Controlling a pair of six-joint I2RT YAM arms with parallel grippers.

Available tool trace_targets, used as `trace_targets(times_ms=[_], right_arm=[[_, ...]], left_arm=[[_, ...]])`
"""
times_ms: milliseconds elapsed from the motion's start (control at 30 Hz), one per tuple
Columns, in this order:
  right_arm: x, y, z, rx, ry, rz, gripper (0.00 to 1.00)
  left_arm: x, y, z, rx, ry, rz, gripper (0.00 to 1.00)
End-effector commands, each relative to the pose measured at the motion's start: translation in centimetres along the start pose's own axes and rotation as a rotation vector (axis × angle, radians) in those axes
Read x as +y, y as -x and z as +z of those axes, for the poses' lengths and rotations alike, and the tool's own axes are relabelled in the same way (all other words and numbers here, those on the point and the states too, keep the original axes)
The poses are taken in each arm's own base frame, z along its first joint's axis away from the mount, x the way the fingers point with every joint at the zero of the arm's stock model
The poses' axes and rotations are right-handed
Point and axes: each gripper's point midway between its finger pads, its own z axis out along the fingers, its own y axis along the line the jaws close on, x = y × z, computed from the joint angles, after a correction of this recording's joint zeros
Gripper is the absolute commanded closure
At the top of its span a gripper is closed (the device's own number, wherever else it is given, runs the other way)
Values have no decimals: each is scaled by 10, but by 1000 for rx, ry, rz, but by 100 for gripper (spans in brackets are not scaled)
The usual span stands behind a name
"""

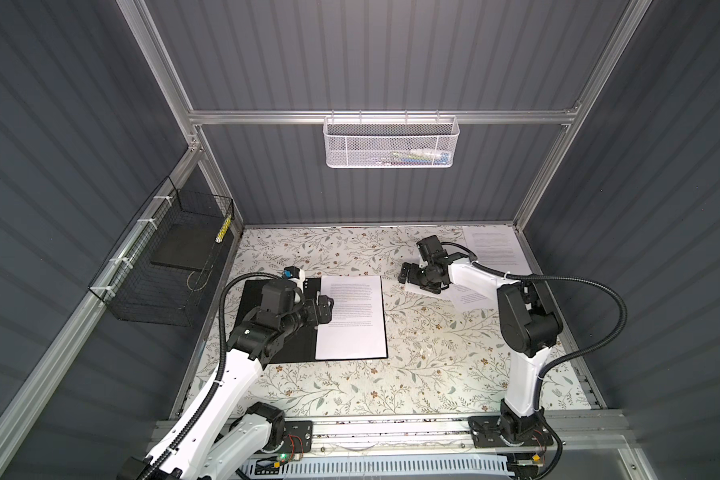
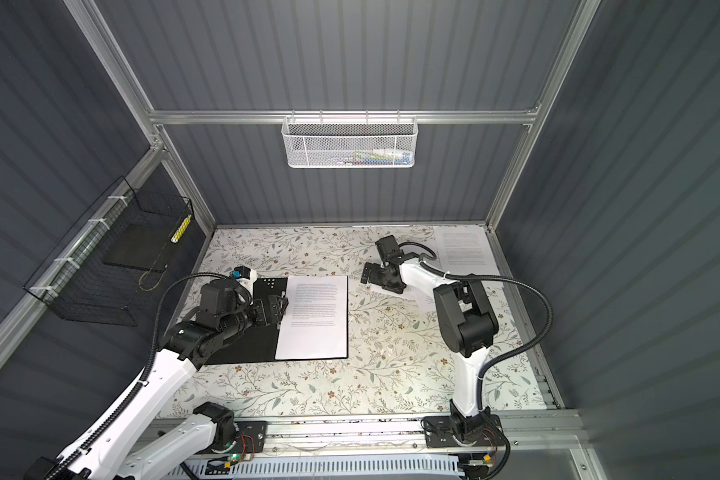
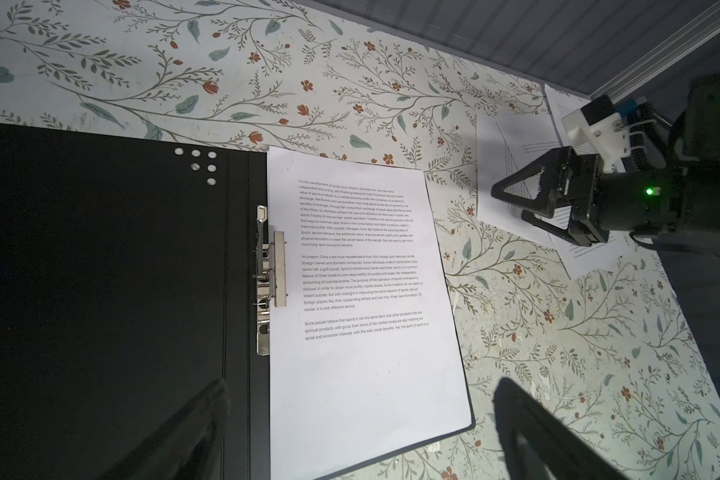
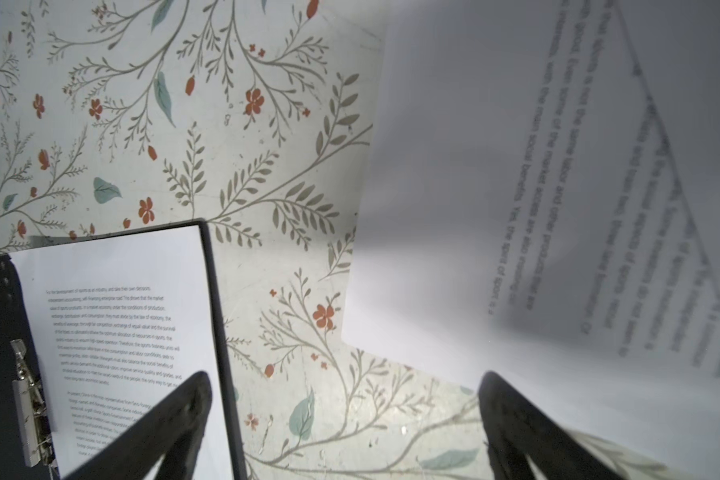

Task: Put the files into the folder
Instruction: 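Release the sheet and move the right gripper back toward the loose sheets, then lower the right gripper onto the remaining loose sheets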

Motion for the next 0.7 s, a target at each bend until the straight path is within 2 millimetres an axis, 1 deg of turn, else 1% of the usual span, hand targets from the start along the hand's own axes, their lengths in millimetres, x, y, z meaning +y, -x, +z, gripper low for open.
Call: trace_targets(times_ms=[0, 67, 233, 367, 400, 500, 567, 633, 667], right_arm=[[-4, -3, 6, 49, -3, -2, 1], [-5, -4, 11, 58, -5, -1, 1], [-11, -14, 22, 103, -11, 21, 1], [-14, -28, 26, 138, 5, 47, 1], [-15, -34, 26, 154, 13, 57, 1], [-19, -52, 22, 168, 39, 84, 1], [-24, -66, 15, 173, 54, 105, 1], [-28, -85, 5, 182, 86, 130, 1], [-26, -89, -3, 170, 108, 135, 1]], left_arm=[[-2, -4, 2, 11, -18, 18, 0], [-3, -3, 1, 9, -21, 19, 0], [-3, -3, 1, 8, -25, 19, 0], [-4, -2, 1, 7, -25, 20, 0], [-3, -3, 1, 8, -24, 21, 0], [-3, -3, 1, 7, -22, 22, 0], [-3, -3, 1, 6, -20, 23, 0], [-3, -2, 1, 5, -20, 24, 0], [-3, -2, 1, 7, -21, 23, 0]])
